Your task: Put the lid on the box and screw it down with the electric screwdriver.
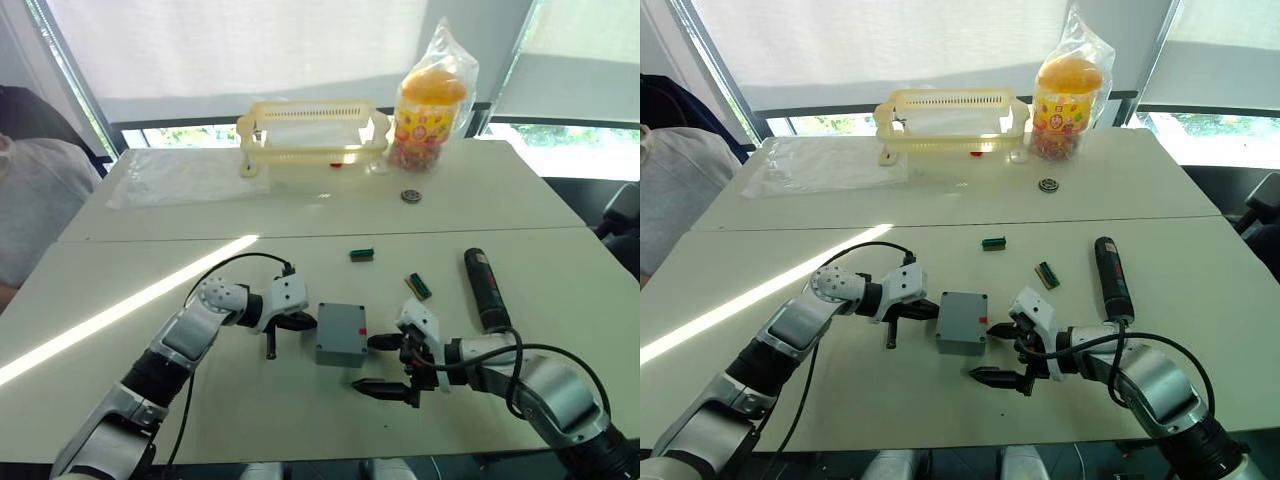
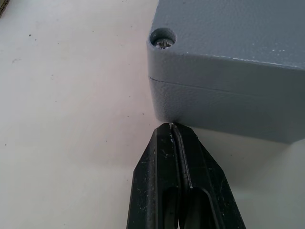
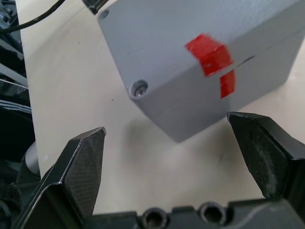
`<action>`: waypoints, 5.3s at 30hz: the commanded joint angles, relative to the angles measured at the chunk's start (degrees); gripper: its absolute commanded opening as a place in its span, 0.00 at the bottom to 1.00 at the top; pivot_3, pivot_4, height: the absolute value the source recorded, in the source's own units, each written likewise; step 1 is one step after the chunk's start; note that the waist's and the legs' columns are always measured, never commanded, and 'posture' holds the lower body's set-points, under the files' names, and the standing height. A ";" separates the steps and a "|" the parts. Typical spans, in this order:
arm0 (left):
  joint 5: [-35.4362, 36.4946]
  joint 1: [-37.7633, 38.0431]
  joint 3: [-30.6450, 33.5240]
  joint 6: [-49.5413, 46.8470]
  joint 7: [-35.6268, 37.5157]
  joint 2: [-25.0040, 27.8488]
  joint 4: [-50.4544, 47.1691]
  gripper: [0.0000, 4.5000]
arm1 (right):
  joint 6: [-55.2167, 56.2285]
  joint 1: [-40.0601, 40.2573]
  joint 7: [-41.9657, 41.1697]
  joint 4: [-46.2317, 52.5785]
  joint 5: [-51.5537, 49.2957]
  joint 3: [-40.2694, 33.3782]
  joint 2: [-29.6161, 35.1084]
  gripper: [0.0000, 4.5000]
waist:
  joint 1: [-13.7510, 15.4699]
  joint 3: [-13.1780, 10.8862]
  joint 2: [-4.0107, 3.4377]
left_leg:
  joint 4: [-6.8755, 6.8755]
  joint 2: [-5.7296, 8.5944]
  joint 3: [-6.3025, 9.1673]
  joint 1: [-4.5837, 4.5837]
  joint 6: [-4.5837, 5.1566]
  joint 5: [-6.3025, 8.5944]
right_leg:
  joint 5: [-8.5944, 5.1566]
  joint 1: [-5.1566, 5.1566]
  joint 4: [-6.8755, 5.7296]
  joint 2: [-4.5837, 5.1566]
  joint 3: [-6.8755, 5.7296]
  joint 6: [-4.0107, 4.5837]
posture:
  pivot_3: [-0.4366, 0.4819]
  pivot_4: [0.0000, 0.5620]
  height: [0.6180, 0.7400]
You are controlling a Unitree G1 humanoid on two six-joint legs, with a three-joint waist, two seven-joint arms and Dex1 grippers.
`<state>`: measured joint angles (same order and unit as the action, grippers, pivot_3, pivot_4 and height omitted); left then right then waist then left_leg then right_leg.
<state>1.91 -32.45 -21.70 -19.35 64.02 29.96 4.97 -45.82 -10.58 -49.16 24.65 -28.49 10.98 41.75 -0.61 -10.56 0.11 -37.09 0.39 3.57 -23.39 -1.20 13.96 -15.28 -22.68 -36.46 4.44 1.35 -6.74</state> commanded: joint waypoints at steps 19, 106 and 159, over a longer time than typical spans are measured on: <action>12.02 -4.13 15.76 -13.32 -8.81 0.90 -9.86 0.00 | 19.51 -36.86 13.42 -46.97 11.35 -11.05 -12.61 1.00 | -0.23 -0.03 0.01 | 0.10 0.10 -0.12 -0.15 -0.05 -0.03 | 0.01 -0.35 -0.25 0.13 0.08 -0.02 | 0.48 0.27 1.00; 19.35 -0.90 10.41 -18.19 -0.34 9.80 -20.64 0.00 | -3.74 -8.69 8.75 4.98 -8.03 -16.30 -6.94 0.01 | -0.24 -0.06 0.00 | 0.10 0.05 -0.11 -0.09 -0.35 -0.20 | -0.02 -0.53 -0.71 0.09 0.09 0.02 | 0.48 0.27 1.00; 19.31 -1.44 10.25 -17.92 0.08 10.68 -19.58 0.00 | 3.35 -6.69 7.37 -1.05 -1.27 -8.30 -7.22 0.44 | -0.20 -0.08 0.04 | 0.09 0.05 -0.11 -0.10 -0.35 -0.20 | -0.03 -0.53 -0.69 0.09 0.09 0.01 | 0.48 0.27 1.00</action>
<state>20.74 -32.41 -12.35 -38.20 63.73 40.41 -14.09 -43.31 -16.12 -41.52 22.43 -29.53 3.71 34.29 -0.80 -10.64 0.15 -37.00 0.44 3.46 -23.49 -1.56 13.76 -15.31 -23.21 -37.14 4.53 1.44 -6.72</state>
